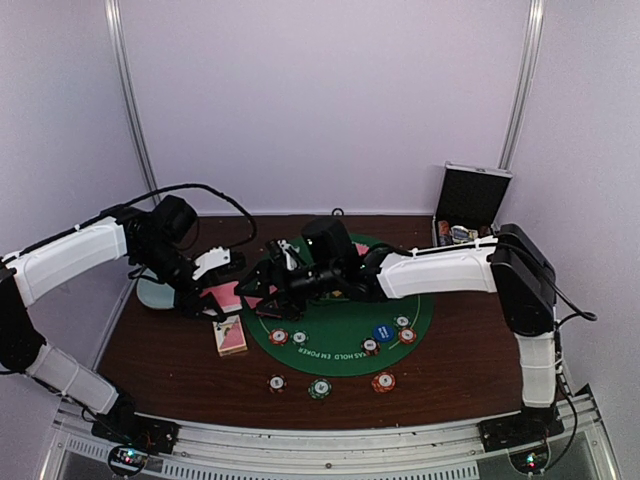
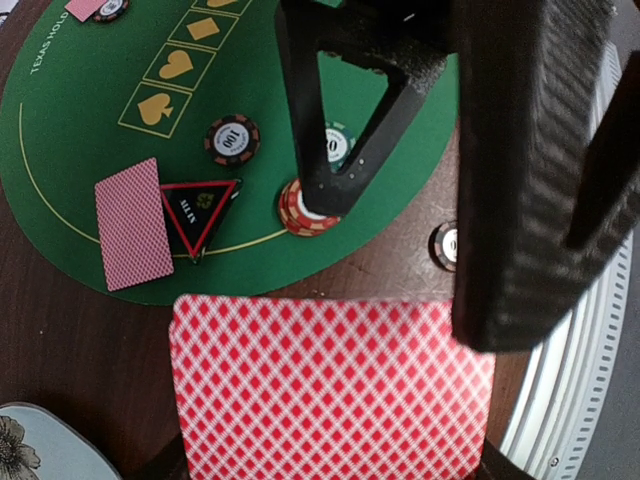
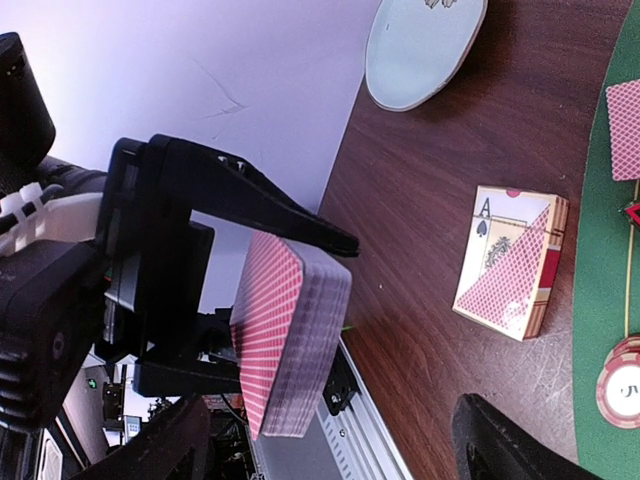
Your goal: Distribute texas hold em gaming equipment
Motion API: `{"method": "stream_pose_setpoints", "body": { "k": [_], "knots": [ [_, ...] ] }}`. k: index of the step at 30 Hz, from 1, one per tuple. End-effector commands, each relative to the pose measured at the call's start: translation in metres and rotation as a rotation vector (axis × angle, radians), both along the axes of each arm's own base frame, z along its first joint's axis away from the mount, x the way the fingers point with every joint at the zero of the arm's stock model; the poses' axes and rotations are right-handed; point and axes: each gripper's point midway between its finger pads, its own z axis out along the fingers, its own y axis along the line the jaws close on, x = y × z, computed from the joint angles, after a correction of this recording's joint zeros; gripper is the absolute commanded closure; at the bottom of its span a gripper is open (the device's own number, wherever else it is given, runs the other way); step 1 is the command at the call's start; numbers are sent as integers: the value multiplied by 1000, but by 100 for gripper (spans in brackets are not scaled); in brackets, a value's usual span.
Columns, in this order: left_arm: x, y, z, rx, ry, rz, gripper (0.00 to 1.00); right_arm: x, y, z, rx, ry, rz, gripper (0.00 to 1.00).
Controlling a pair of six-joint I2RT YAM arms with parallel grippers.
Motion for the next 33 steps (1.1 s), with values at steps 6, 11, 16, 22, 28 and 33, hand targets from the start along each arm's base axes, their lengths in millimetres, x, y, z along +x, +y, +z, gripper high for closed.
{"method": "stream_pose_setpoints", "body": {
  "k": [6,11,16,22,28,33],
  "knots": [
    [9,-8,14,-46,-26,6,83,-1,25,20,112,20,32,13],
    [9,-7,14,-46,-28,5,83,-2,34,14,127,57,51,14],
    [9,-8,13,-46,-26,4,83,-3,43,14,153,83,66,15],
    [9,-8,13,-47,-27,4,83,-3,55,14,174,109,79,15],
    [9,-6,14,-43,-36,3,84,-2,57,-2,140,148,76,18],
    [8,-6,14,-44,-38,3,84,4,49,-12,114,167,52,24]
  ]
}}
